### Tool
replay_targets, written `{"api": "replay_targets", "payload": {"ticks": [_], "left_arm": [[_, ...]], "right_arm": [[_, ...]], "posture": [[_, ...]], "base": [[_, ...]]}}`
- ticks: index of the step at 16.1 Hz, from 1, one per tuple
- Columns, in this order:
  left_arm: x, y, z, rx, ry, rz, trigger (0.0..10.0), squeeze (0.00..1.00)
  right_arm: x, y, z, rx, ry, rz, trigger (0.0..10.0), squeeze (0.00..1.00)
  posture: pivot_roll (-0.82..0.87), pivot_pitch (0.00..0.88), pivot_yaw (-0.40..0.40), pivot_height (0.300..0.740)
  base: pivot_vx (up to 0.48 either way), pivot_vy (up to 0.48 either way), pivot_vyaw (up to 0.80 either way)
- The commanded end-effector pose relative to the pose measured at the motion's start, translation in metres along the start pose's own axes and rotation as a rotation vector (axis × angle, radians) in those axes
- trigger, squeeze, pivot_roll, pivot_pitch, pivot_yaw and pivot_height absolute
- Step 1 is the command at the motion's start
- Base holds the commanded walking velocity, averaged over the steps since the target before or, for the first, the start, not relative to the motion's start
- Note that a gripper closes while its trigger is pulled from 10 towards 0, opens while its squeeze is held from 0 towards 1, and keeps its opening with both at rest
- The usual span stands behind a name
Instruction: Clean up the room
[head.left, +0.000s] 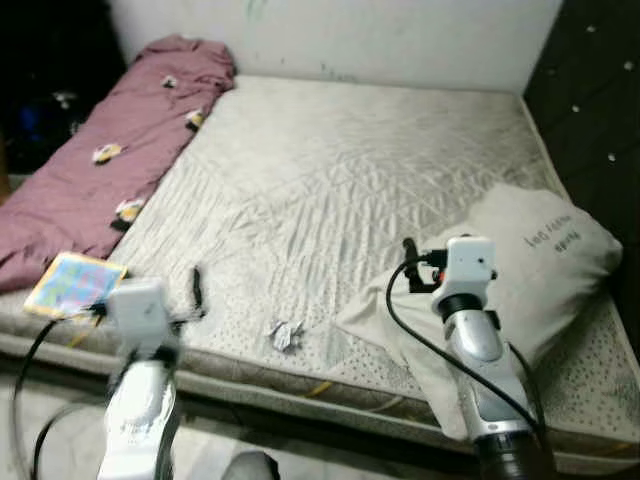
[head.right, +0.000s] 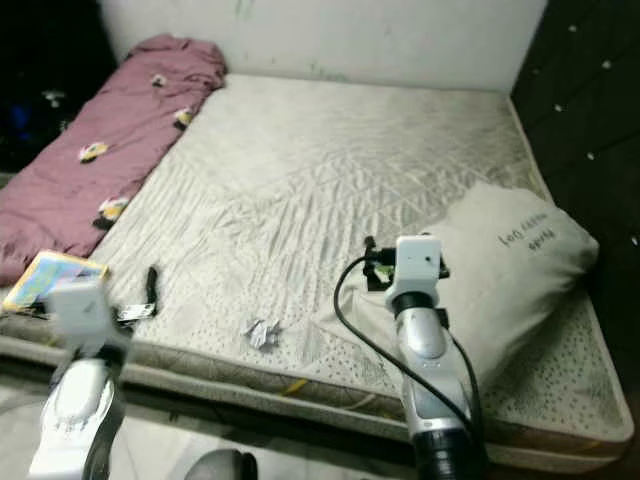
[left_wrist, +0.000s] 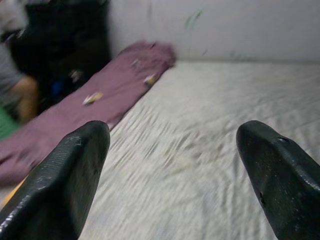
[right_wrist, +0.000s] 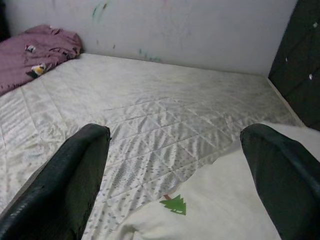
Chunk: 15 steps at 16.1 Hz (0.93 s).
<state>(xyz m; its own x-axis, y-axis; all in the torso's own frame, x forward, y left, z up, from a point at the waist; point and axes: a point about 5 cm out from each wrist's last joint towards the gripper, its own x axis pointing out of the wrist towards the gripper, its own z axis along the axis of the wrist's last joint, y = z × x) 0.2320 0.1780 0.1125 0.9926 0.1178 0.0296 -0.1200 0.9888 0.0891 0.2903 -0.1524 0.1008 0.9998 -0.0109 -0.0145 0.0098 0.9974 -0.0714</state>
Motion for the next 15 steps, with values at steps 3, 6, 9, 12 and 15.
{"api": "replay_targets", "payload": {"ticks": [3, 6, 9, 12, 15], "left_arm": [[0.015, -0.005, 0.014, 0.002, -0.046, -0.070, 10.0, 0.00], [0.010, -0.008, 0.009, -0.029, -0.027, -0.071, 10.0, 0.00], [0.005, -0.013, 0.007, -0.058, -0.009, -0.088, 10.0, 0.00], [0.005, -0.015, 0.007, -0.075, -0.006, -0.091, 10.0, 0.00], [0.006, -0.014, 0.010, -0.055, -0.022, -0.103, 10.0, 0.00]], "right_arm": [[0.005, 0.003, 0.005, 0.028, -0.005, -0.001, 10.0, 0.00], [0.006, 0.003, 0.005, 0.024, 0.000, -0.001, 10.0, 0.00], [0.007, 0.003, 0.005, 0.023, 0.006, 0.007, 10.0, 0.00], [0.010, 0.001, 0.005, 0.018, 0.010, 0.009, 10.0, 0.00], [0.010, 0.002, 0.007, 0.011, 0.006, 0.012, 10.0, 0.00]], "posture": [[0.08, 0.029, -0.015, 0.740], [0.08, 0.043, -0.023, 0.740], [0.08, 0.048, -0.031, 0.740], [0.08, 0.056, -0.039, 0.740], [0.08, 0.066, -0.045, 0.740]], "base": [[0.000, 0.405, 0.00], [0.000, 0.480, 0.00], [0.000, 0.480, -0.15], [0.000, 0.480, -0.15], [0.000, 0.480, 0.00]]}}
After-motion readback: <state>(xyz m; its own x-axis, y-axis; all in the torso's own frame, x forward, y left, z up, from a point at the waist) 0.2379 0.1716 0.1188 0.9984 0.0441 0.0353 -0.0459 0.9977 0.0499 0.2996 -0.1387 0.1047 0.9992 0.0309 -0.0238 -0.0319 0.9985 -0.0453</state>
